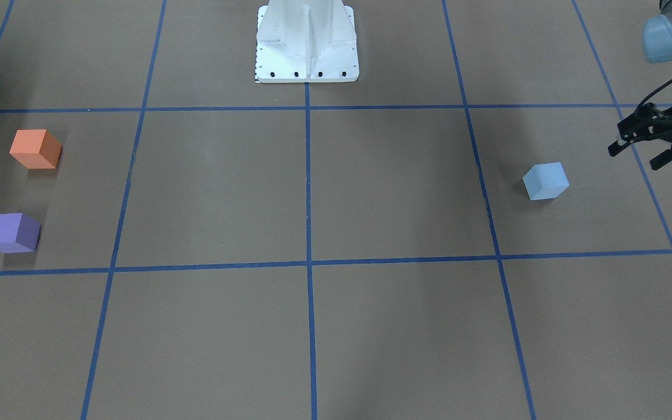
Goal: Place blue block between orange and purple blocks
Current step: 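Move the left gripper down over the light blue cube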
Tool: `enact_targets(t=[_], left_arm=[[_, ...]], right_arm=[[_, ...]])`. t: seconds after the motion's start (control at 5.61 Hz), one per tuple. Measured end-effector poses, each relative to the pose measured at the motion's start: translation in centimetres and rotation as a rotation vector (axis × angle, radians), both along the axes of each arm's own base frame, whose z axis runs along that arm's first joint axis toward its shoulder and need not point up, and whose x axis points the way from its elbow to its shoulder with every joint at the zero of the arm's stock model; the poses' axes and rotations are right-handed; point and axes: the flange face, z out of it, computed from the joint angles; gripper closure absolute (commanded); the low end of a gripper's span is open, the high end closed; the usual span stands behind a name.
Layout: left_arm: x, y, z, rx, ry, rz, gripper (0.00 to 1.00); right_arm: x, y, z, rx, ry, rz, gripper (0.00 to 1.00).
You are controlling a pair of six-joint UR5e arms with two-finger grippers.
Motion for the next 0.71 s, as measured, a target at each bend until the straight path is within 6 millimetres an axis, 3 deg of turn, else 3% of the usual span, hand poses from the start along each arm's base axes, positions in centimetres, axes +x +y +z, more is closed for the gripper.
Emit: enact_targets(t=[0.18,0.71], left_arm=[[4.1,0.5,0.9,-0.034,-0.071,-0.04,0.0],[10.9,2.8,2.3,-0.18,-0.112,-0.062,0.0]], right_arm=[[0.0,0.0,0.0,0.001,0.0,0.0,0.0],[0.0,-0.1,-0.1,0.002,0.004,0.001,0.0]])
